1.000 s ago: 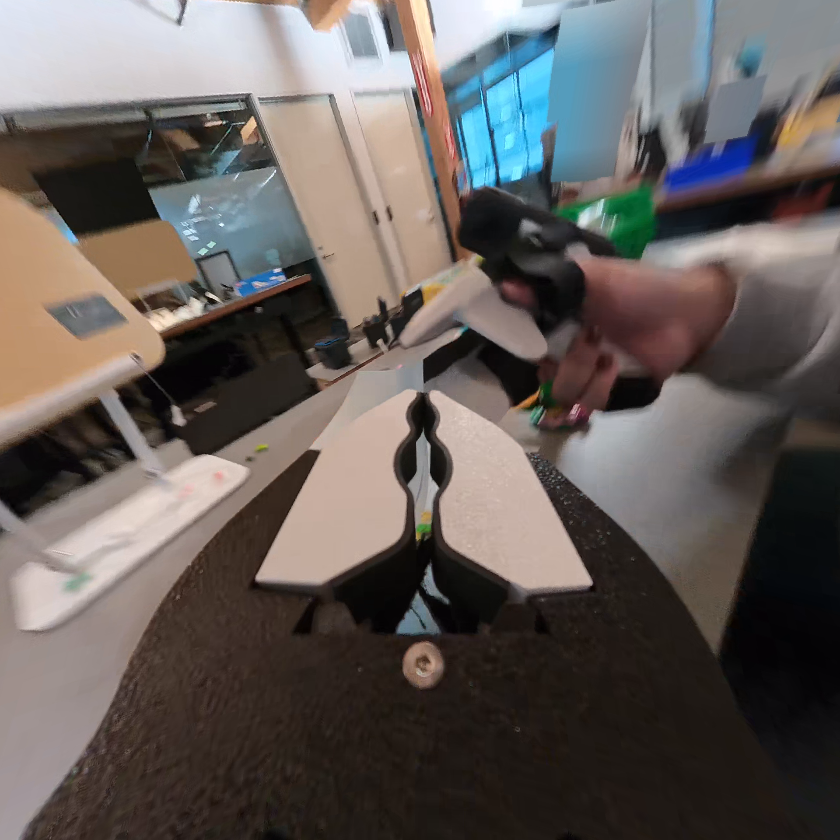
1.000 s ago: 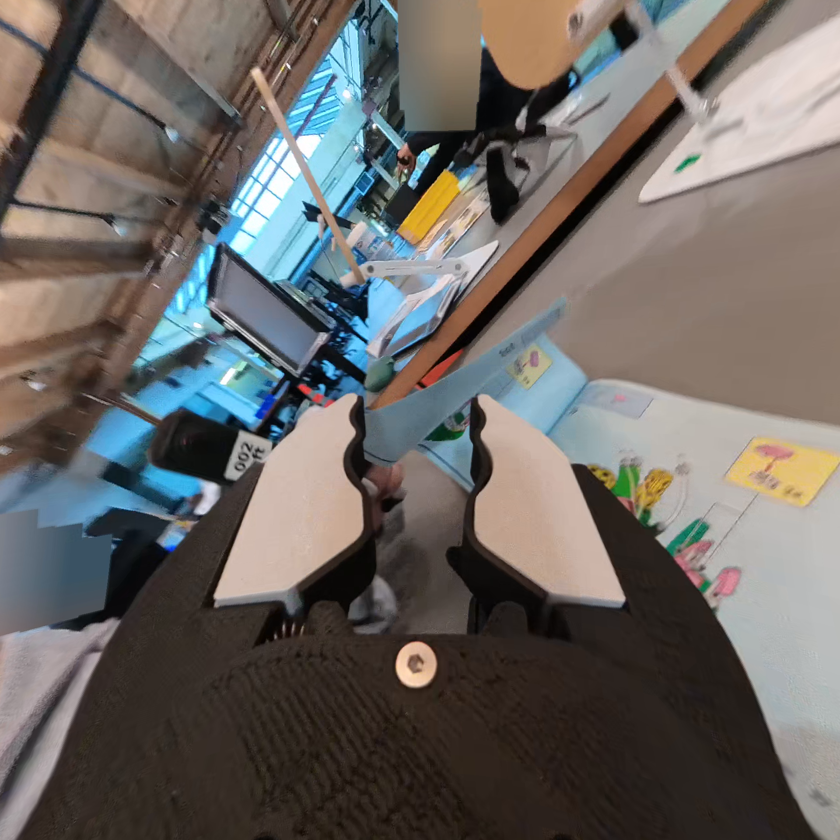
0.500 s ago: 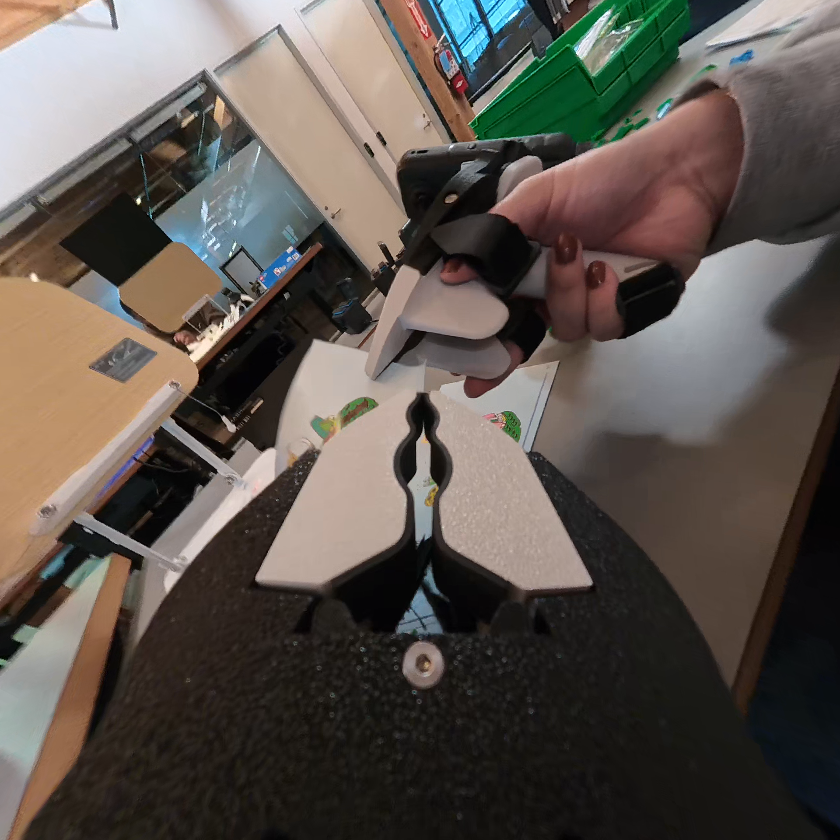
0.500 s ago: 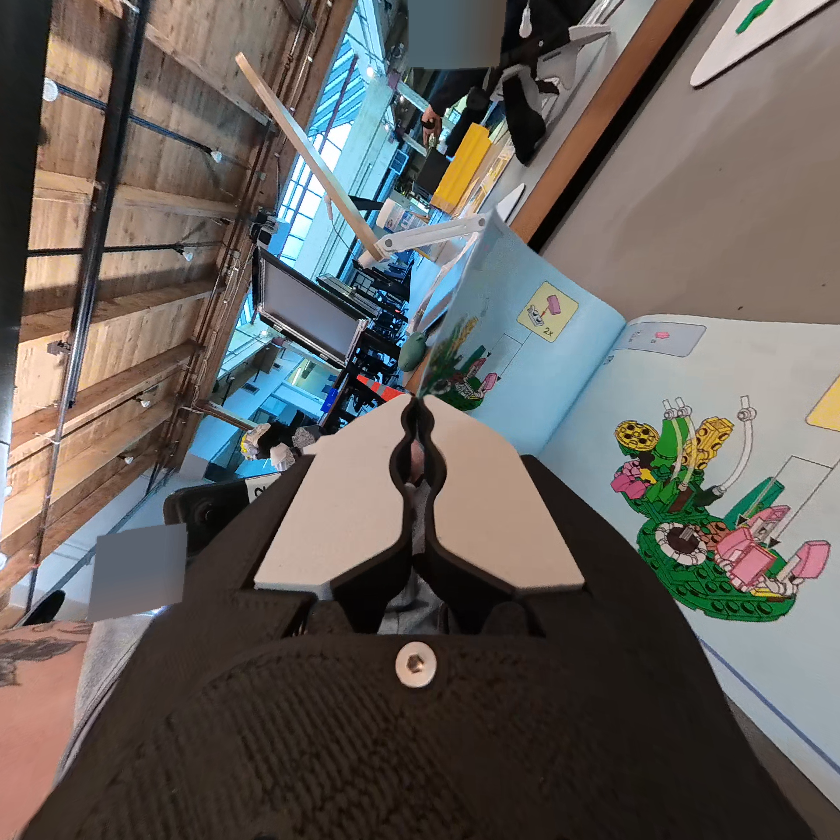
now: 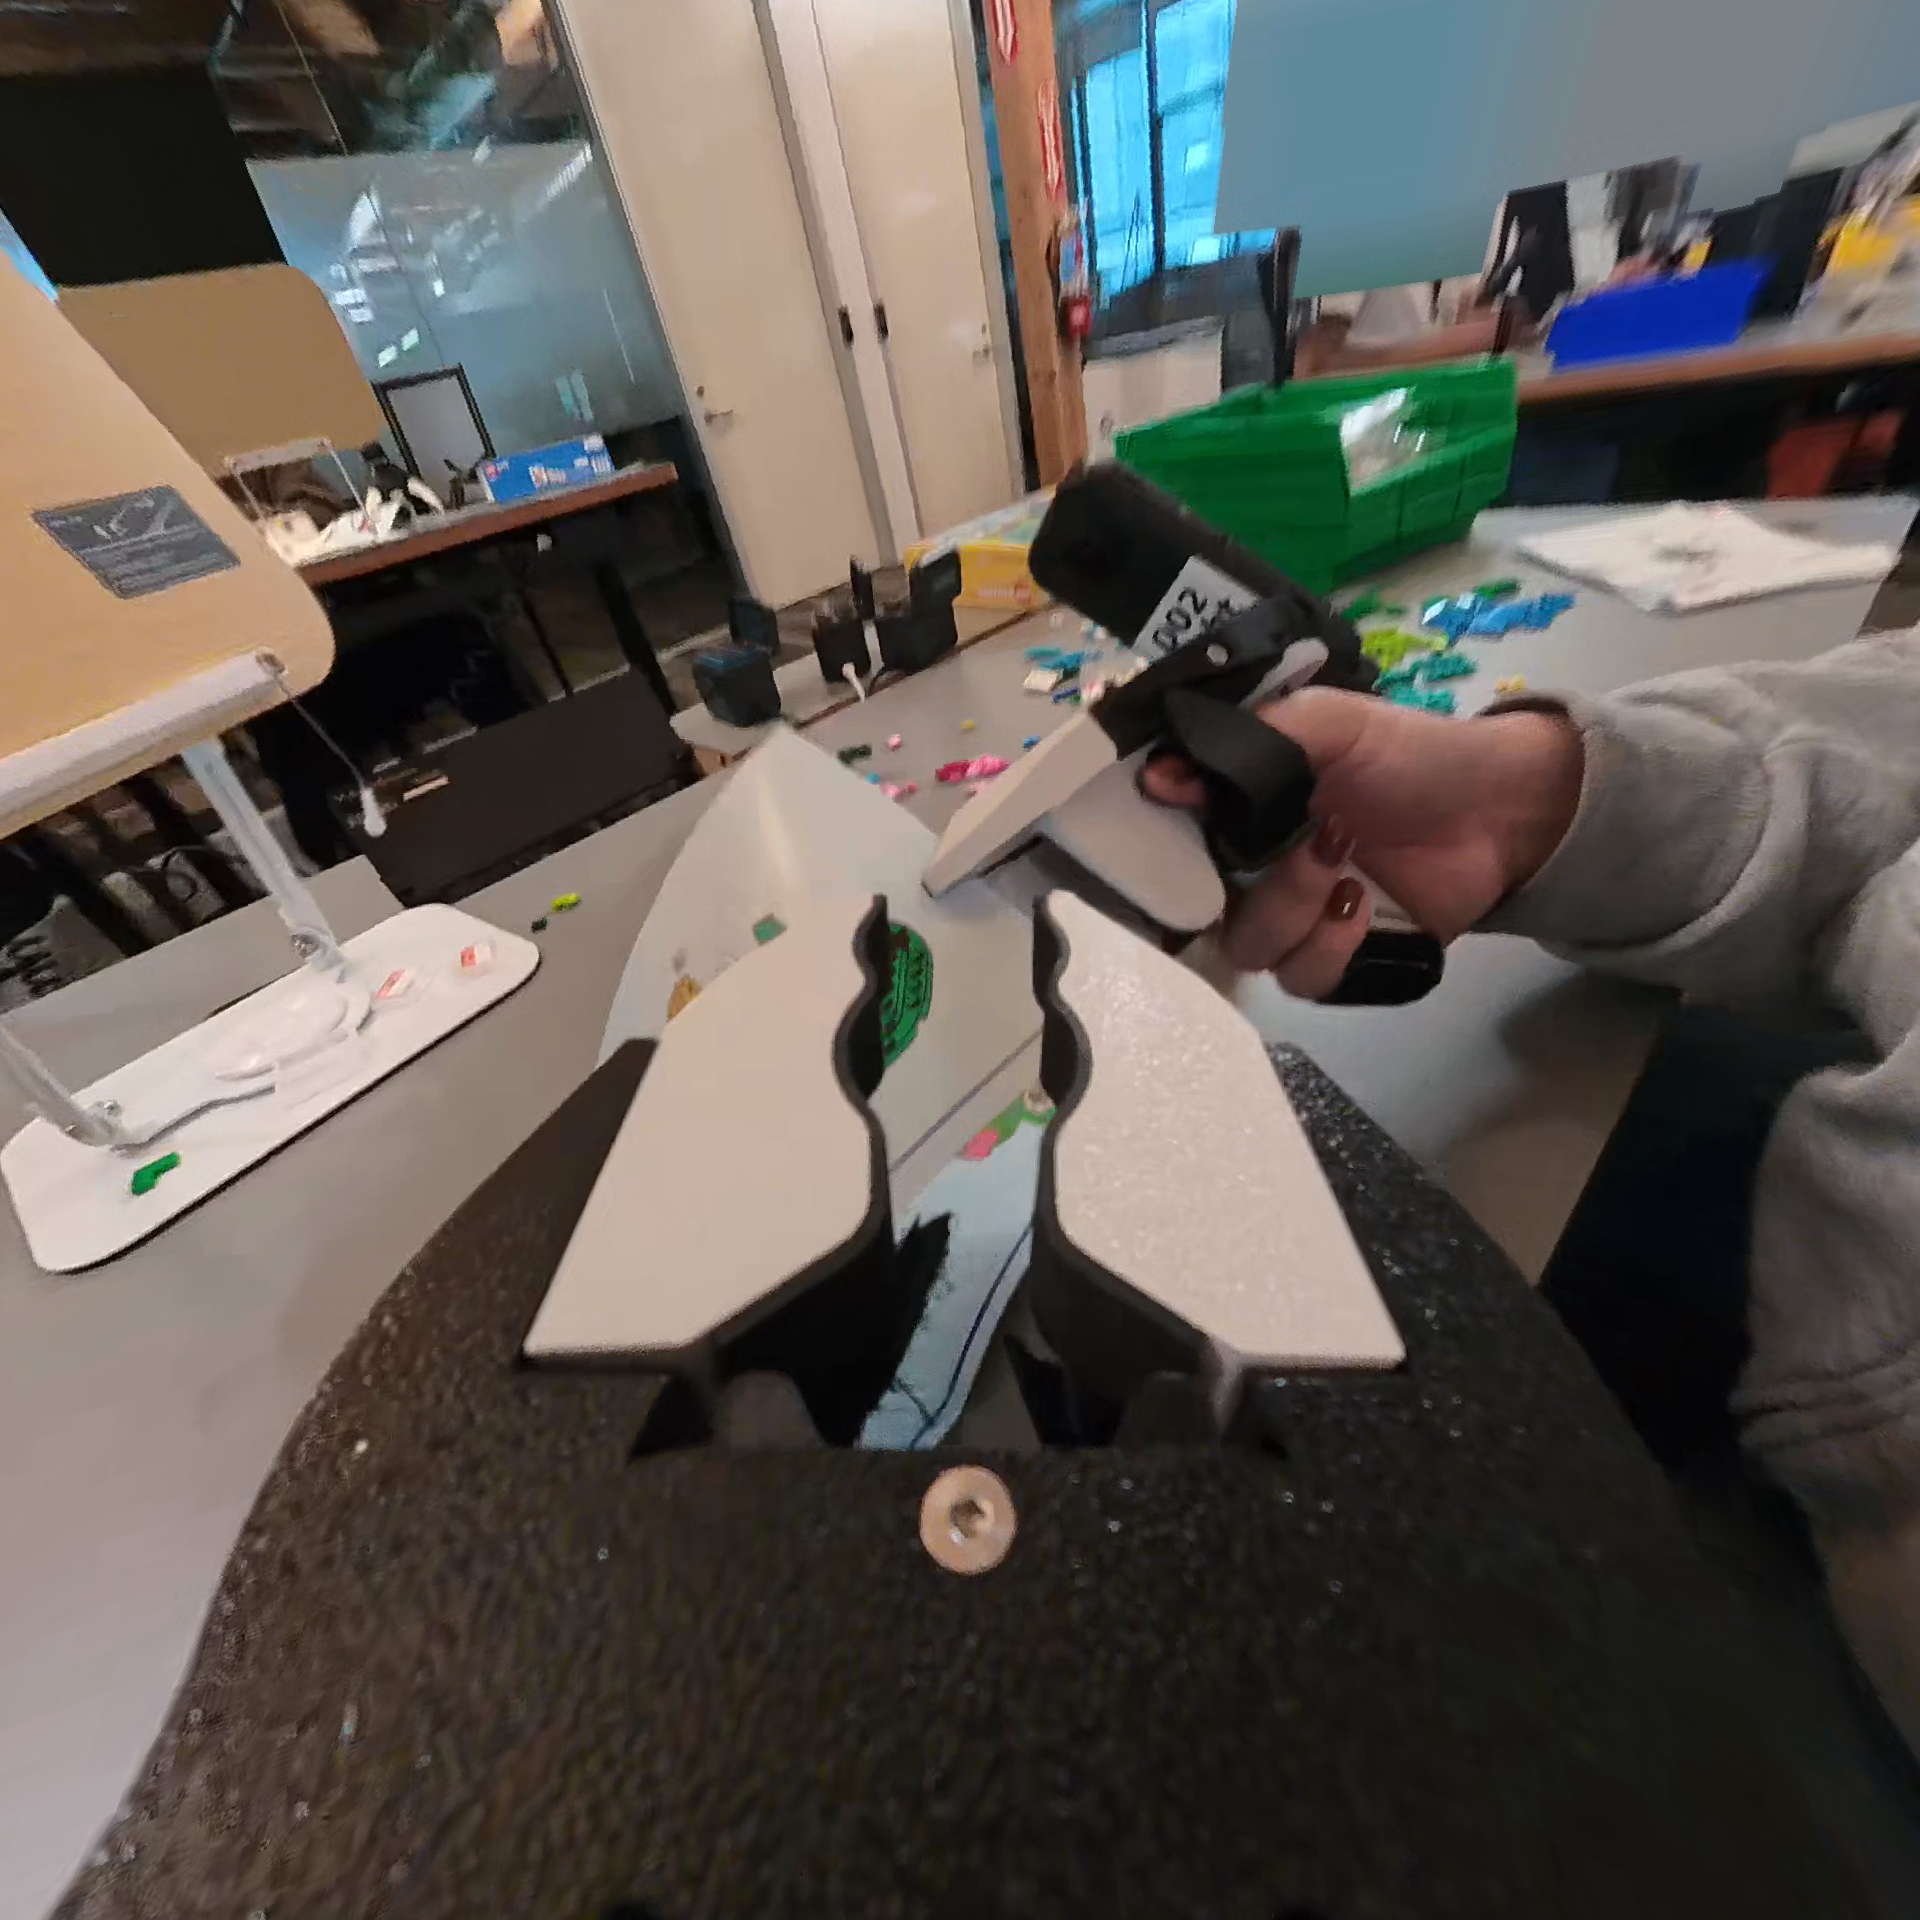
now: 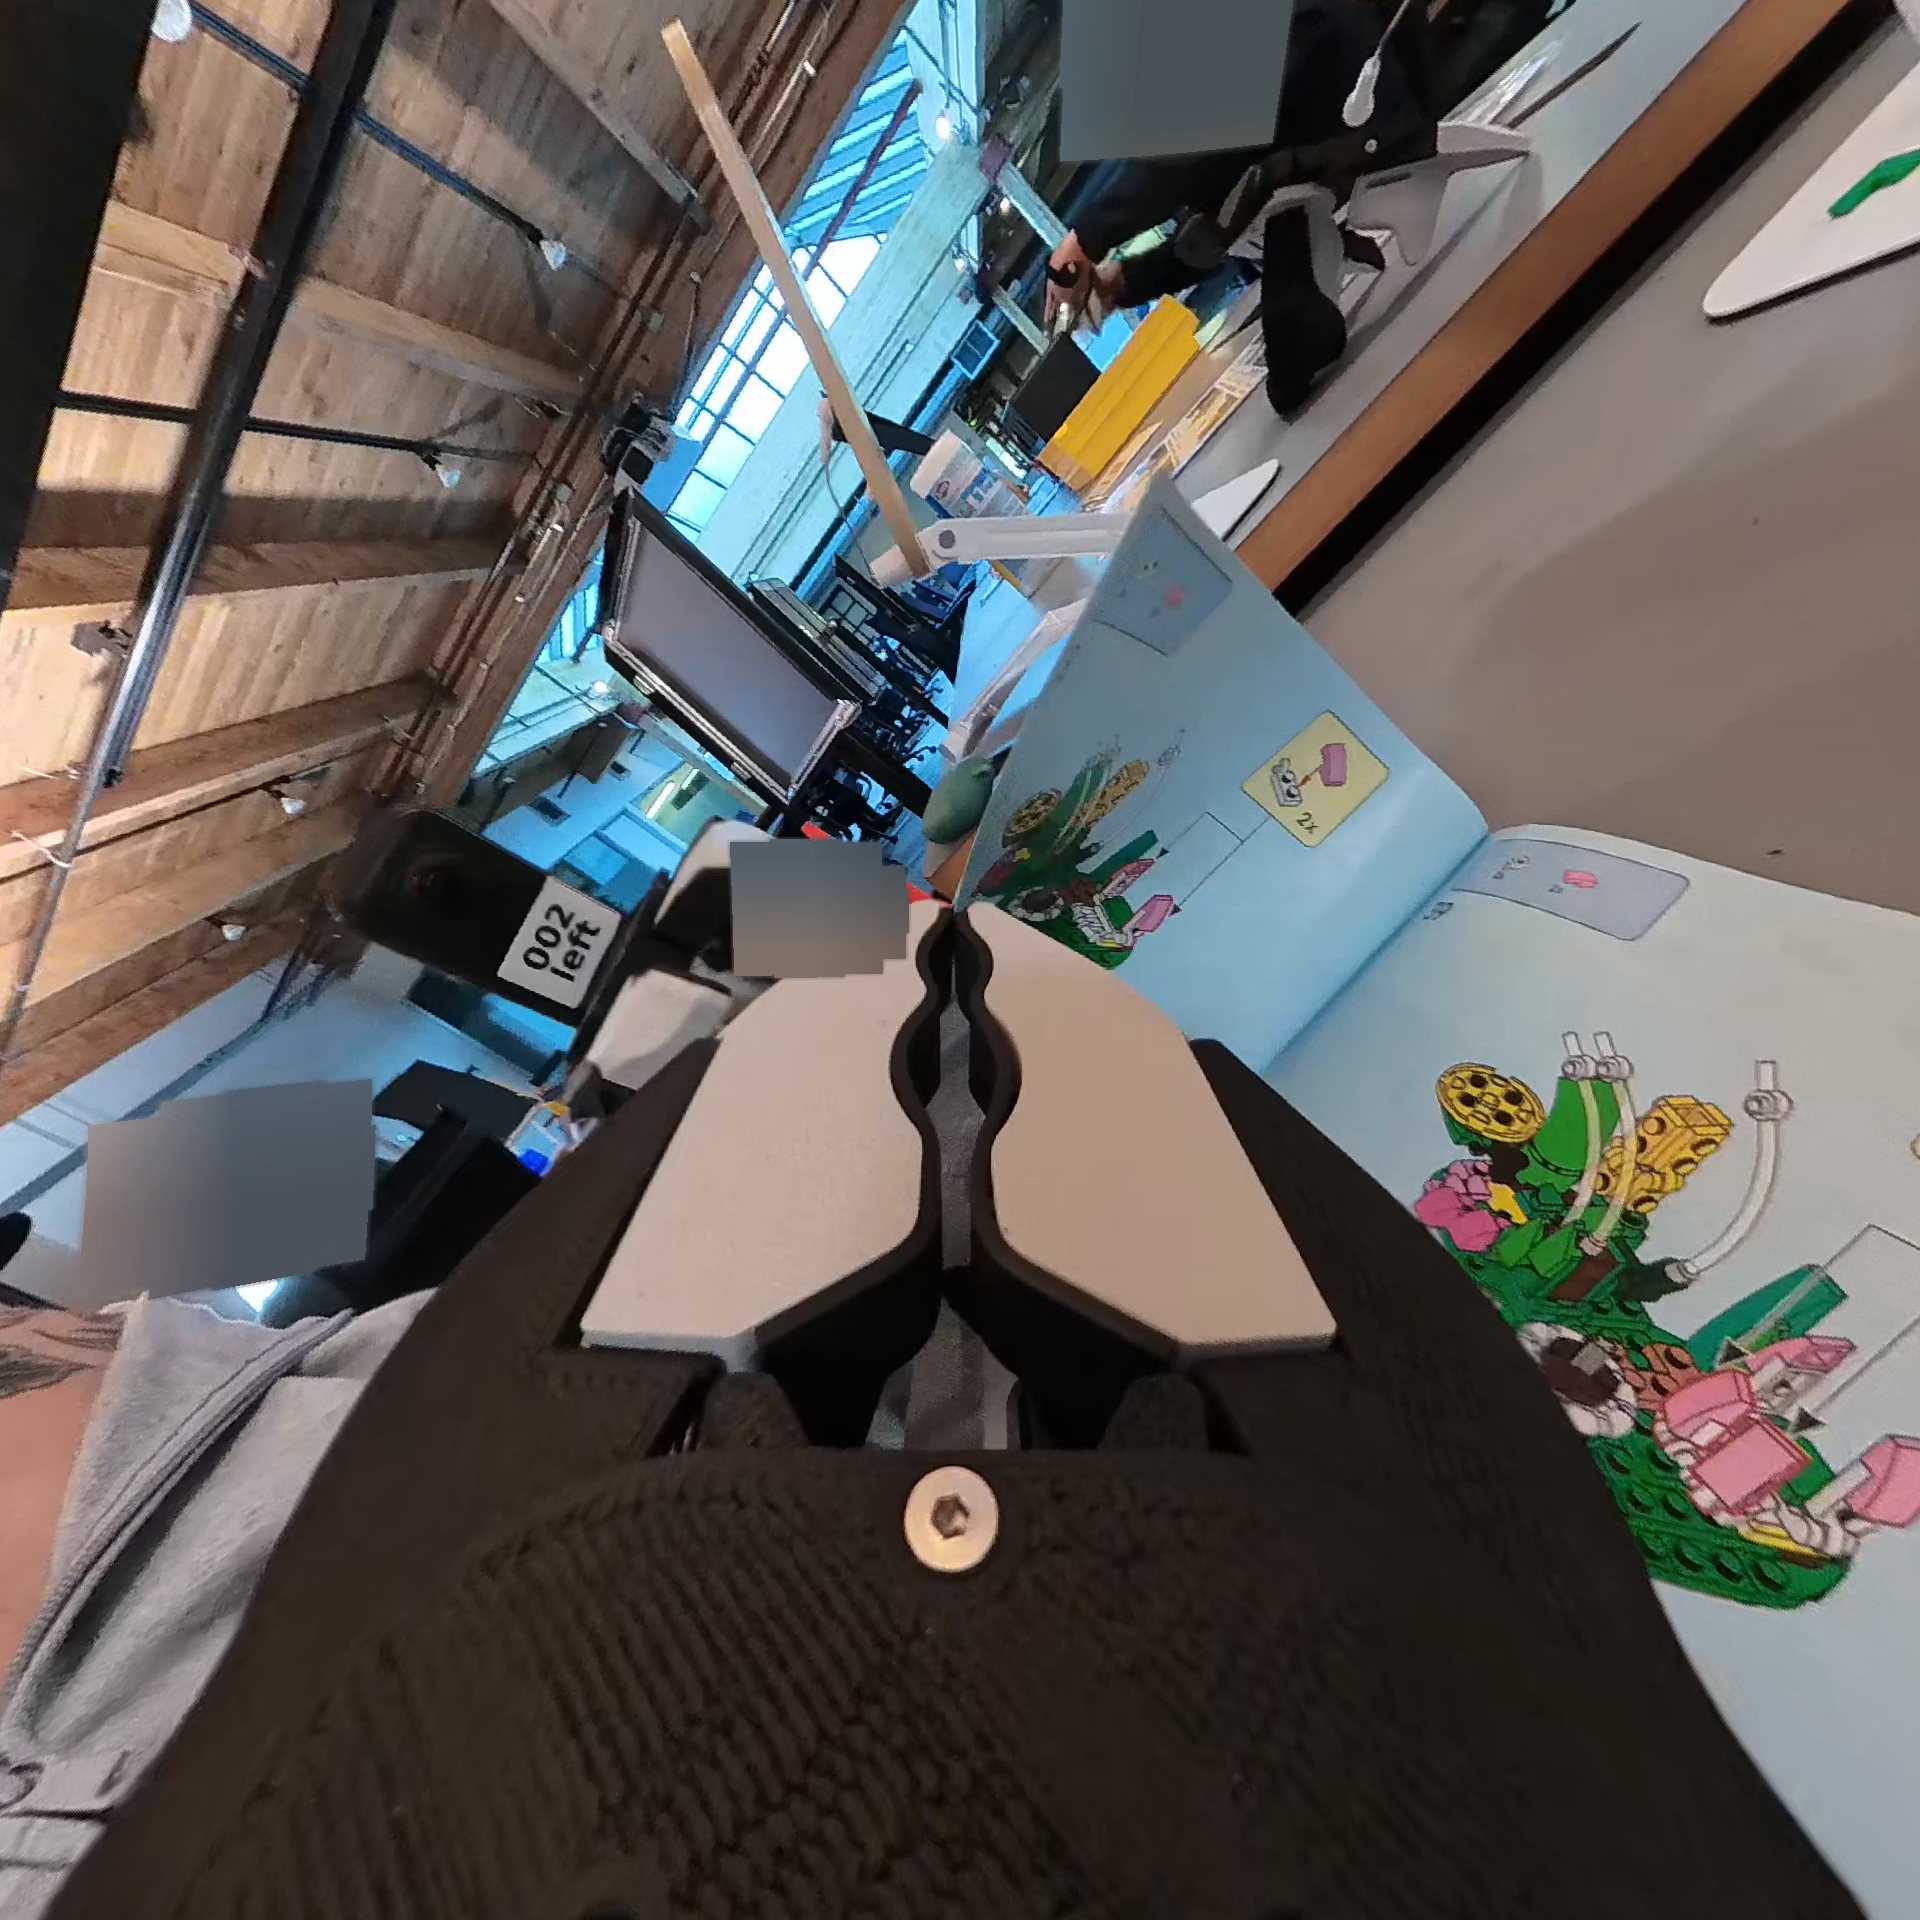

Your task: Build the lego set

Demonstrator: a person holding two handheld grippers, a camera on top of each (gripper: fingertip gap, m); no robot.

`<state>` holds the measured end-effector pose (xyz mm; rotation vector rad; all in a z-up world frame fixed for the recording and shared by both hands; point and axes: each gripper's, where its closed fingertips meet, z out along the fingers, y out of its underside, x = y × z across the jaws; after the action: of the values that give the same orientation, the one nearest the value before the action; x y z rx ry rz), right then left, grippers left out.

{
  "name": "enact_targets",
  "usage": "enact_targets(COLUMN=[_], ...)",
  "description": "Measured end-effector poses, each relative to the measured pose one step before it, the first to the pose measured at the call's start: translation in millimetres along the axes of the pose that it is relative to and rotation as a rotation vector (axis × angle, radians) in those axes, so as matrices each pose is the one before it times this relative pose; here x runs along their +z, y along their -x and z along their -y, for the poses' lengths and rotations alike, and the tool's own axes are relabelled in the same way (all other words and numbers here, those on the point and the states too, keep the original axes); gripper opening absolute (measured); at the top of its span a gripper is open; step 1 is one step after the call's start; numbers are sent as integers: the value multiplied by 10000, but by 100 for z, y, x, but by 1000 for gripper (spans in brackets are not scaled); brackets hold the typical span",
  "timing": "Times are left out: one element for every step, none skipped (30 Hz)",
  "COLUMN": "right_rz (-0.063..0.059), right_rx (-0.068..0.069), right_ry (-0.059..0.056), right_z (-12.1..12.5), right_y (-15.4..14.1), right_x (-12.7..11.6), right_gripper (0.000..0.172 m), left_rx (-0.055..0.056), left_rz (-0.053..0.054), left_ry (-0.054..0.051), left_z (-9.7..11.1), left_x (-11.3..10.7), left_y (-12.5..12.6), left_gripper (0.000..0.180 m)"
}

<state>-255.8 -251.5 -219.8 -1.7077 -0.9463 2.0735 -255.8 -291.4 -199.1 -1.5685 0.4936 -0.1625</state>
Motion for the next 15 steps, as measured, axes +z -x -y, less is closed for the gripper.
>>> enact_targets(right_rz=[151,181,159,136,87,47,14,-7,-15,-16,-21,-34,-44,-50,-86], right_rx=[114,119,141,129,91,36,-21,-50,-56,-47,-38,-39,-39,-37,-23], right_ry=[-37,-48,-40,-23,-10,7,29,27,13,0,0,5,-2,-12,-18], right_z=[40,42,16,-3,-25,-45,-58,-47,-18,10,10,6,13,30,25], right_y=[160,186,156,126,63,32,15,26,11,25,15,-17,-26,-32,-84], right_x=[100,103,115,116,105,90,63,50,25,14,0,-8,-13,-28,-28], right_gripper=[0,0,0,0,0,0,0,0,0,0,0,0,0,0,0], left_rx=[223,271,317,365,381,382,350,295,254,230,257,397,575,579,430], left_rz=[8,4,13,-51,-33,12,26,34,42,57,72,65,178,183,95], left_ry=[398,343,274,224,223,186,103,62,43,52,118,264,299,222,133], left_z=[-450,-347,-337,-247,-226,-136,-8,30,73,69,-7,-158,-154,-24,95], left_x=[104,158,116,4,-3,-5,21,-79,-60,-24,19,80,90,79,81], left_y=[-80,-132,-146,-232,-197,-127,-155,-92,-74,-48,-42,-116,-49,-68,-155], left_gripper=[28,31,32,33,33,33,31,30,28,28,27,27,28,28,29])
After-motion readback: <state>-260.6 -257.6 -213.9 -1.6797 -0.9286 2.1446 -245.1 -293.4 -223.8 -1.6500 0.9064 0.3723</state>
